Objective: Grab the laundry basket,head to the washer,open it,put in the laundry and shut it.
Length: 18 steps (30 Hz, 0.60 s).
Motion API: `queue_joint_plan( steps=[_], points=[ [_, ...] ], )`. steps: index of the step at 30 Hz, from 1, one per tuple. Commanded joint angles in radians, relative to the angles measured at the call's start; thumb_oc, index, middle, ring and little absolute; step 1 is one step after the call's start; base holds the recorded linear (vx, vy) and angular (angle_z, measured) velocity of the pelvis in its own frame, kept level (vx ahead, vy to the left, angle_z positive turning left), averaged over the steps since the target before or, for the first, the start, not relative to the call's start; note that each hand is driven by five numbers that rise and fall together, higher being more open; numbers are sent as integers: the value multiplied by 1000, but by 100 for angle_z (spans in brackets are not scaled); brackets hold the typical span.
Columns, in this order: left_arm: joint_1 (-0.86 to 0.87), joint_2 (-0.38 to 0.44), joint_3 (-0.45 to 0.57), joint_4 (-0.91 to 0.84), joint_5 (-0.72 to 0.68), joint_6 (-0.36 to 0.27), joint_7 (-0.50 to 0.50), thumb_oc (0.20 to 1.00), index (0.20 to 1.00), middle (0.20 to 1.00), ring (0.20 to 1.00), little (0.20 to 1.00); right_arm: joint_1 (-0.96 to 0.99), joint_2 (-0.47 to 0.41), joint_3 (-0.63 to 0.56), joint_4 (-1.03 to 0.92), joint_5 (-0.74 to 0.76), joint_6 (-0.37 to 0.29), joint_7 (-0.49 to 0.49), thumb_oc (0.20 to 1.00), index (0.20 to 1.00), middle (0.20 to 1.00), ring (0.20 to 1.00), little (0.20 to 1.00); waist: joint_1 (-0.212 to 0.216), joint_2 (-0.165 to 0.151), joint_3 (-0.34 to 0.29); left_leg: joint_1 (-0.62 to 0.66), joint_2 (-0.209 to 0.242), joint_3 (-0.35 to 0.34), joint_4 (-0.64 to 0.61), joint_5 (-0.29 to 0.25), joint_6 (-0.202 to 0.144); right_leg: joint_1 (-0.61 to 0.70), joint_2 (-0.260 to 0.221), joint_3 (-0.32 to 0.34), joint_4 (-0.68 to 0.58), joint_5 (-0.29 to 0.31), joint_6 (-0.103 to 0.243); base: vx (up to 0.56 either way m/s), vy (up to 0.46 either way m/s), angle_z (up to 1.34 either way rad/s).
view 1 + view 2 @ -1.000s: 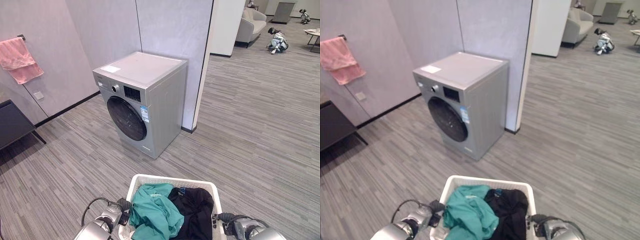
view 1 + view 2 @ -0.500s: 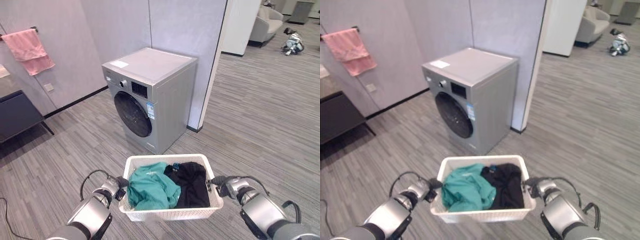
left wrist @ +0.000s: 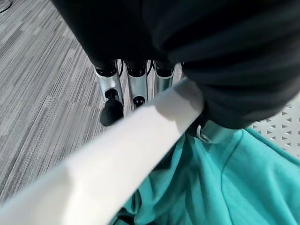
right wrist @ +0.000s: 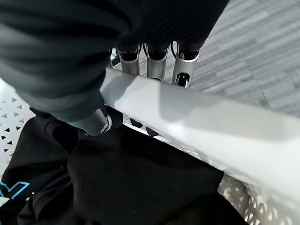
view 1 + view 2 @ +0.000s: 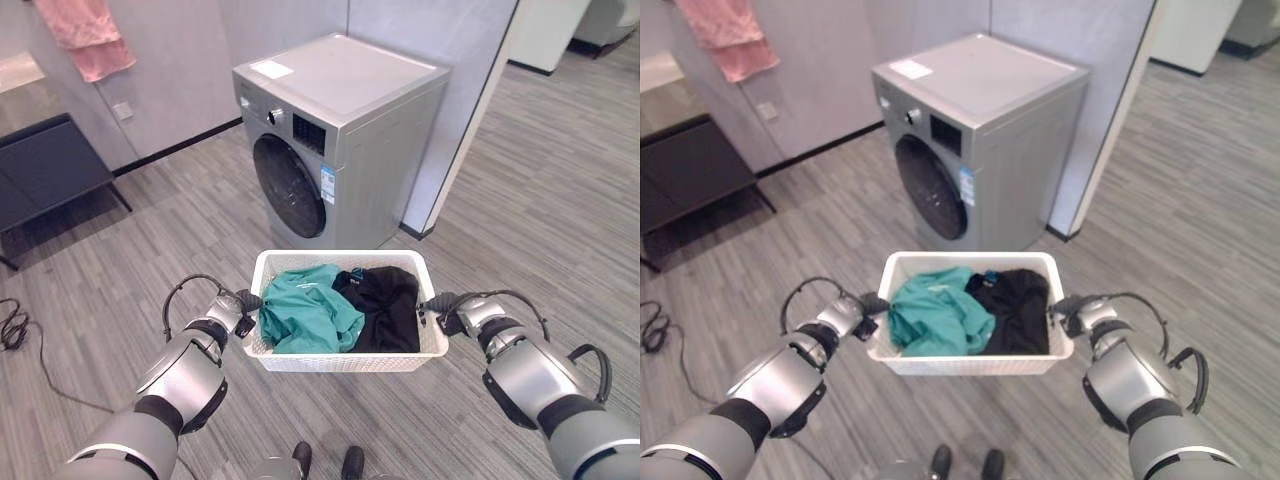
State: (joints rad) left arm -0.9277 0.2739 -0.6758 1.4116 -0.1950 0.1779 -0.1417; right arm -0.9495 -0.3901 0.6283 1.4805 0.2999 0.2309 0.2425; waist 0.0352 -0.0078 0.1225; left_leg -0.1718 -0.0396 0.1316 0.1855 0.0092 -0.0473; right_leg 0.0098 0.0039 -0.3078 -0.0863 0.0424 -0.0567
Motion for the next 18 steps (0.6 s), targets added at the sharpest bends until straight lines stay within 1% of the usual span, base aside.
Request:
queue_joint_plan(
  steps=[1,2,3,4,8,9,11,12,13,14,15,16,17,18],
  points=[
    [-94,24,-17,66,5,-67,8,200,200,200,200,200,-73,44,-21,60,34,-36,38,200,200,200,200,200,5,-17,-82,33,-49,-70,-81,0,89,59,-73,191,113,-55,113,94,100,-23],
    [-94,24,-18,66,5,-67,8,200,200,200,200,200,-73,44,-21,60,34,-36,38,200,200,200,200,200,5,-17,-81,33,-50,-70,-82,0,90,59,-73,191,114,-56,113,231,250,-28],
    [-96,34,-23,65,11,-66,7,200,200,200,200,200,-74,52,-18,58,21,-36,48,200,200,200,200,200,15,-16,-96,64,-62,-82,-105,-8,109,53,-88,197,164,-75,122,183,209,-10],
    [-95,38,-26,64,19,-65,5,200,200,200,200,200,-78,54,-19,52,22,-35,50,200,200,200,200,200,17,-16,-99,73,-66,-85,-110,-13,115,49,-93,200,183,-79,126,214,248,-6],
    [-94,45,-34,70,27,-64,4,200,200,200,200,200,-75,56,-28,50,28,-34,61,200,200,200,200,200,23,-13,-103,114,-79,-105,-130,-23,132,33,-111,207,267,-78,138,113,141,9],
    [-93,46,-37,71,29,-64,3,200,200,200,200,200,-74,56,-29,49,29,-33,62,200,200,200,200,200,21,-10,-103,127,-79,-115,-139,-23,136,21,-116,213,304,-69,141,112,155,29],
    [-93,52,-41,74,28,-63,3,200,200,200,200,200,-82,55,-28,47,31,-30,64,200,200,200,200,200,15,-3,-95,147,-83,-128,-157,-18,145,-16,-128,227,390,-19,144,84,148,27],
    [-102,52,-49,72,28,-63,3,200,200,200,200,200,-91,52,-27,47,33,-27,67,200,200,200,200,200,9,2,-88,155,-82,-137,-162,-15,146,-28,-123,235,433,-10,143,64,107,21],
    [-111,52,-53,71,25,-62,4,200,200,200,200,200,-99,46,-27,50,40,-27,65,200,200,200,200,200,5,5,-86,163,-80,-148,-167,-15,145,-42,-111,246,459,-13,140,85,86,21],
    [-120,50,-59,71,26,-65,2,200,200,200,200,200,-109,32,-23,55,48,-29,65,200,200,200,200,200,-8,5,-84,170,-84,-169,-167,-15,145,-57,-72,290,473,-26,136,125,59,35],
    [-122,53,-67,69,33,-69,-6,200,200,200,200,200,-117,15,-18,56,58,-29,71,200,200,200,200,200,-26,2,-82,184,-90,-192,-170,-17,144,-71,-14,350,458,-61,127,137,49,50],
    [-126,58,-69,67,40,-68,-13,200,200,200,200,200,-119,9,-23,59,65,-28,69,200,200,200,200,200,-28,4,-85,189,-89,-196,-174,-16,140,-81,1,352,432,-71,125,103,29,66],
    [-126,58,-69,67,40,-68,-13,200,200,200,200,200,-119,9,-23,59,65,-28,69,200,200,200,200,200,-28,4,-83,191,-90,-197,-175,-16,140,-79,1,352,433,-72,125,119,15,70],
    [-146,66,-79,73,50,-66,-16,200,200,200,200,200,-134,15,-7,58,59,-25,69,200,200,200,200,200,-26,6,-83,203,-85,-188,-186,-20,133,-94,-21,296,351,-59,125,128,-7,49]
  ],
)
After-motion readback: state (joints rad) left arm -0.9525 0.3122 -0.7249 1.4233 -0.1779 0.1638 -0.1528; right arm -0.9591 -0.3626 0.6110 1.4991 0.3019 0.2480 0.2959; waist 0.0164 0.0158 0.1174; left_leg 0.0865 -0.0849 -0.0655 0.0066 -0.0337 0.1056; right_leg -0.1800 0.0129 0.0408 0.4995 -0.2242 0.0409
